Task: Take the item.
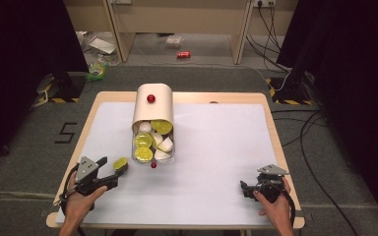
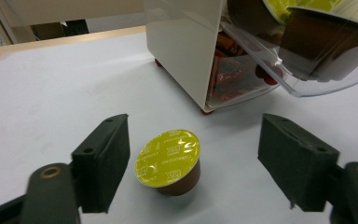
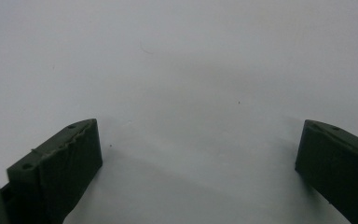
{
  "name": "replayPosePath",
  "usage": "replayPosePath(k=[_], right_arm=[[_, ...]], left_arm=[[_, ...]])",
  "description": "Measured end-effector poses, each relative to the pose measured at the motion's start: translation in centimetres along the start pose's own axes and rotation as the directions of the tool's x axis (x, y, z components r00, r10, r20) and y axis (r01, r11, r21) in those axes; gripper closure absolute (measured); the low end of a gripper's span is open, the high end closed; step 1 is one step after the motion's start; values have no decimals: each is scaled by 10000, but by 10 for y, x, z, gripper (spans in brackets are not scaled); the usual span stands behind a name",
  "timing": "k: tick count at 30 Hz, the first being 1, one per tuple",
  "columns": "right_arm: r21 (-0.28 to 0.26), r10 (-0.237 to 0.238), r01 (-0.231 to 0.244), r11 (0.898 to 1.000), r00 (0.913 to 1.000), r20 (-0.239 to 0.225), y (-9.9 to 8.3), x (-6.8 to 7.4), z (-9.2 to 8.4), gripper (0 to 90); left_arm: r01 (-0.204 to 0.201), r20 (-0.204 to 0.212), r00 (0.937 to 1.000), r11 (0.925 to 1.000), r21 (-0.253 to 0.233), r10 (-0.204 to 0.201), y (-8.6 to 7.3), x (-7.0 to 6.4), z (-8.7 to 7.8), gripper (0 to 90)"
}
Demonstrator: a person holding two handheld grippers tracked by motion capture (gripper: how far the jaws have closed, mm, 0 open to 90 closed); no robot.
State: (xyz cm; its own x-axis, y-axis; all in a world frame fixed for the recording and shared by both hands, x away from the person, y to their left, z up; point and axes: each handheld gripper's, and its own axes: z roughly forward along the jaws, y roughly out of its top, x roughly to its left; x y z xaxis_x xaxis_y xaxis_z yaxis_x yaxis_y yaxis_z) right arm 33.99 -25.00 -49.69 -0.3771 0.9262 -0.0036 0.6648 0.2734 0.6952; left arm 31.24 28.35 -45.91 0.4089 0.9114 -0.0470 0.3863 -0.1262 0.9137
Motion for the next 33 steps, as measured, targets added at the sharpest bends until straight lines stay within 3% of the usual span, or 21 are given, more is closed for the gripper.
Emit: replayPosePath(k=[11,33], right_arm=[[-1,-4,4,10000,10000,6,0,0,0,6],[-2,-7,7,10000,10000,-2,0,0,0,6]], left_arm=[[54,99,9999,9997,-244,-51,2,-6,-5,170],[-384,770,9961,9969,-688,437,16,-36,-13,160]])
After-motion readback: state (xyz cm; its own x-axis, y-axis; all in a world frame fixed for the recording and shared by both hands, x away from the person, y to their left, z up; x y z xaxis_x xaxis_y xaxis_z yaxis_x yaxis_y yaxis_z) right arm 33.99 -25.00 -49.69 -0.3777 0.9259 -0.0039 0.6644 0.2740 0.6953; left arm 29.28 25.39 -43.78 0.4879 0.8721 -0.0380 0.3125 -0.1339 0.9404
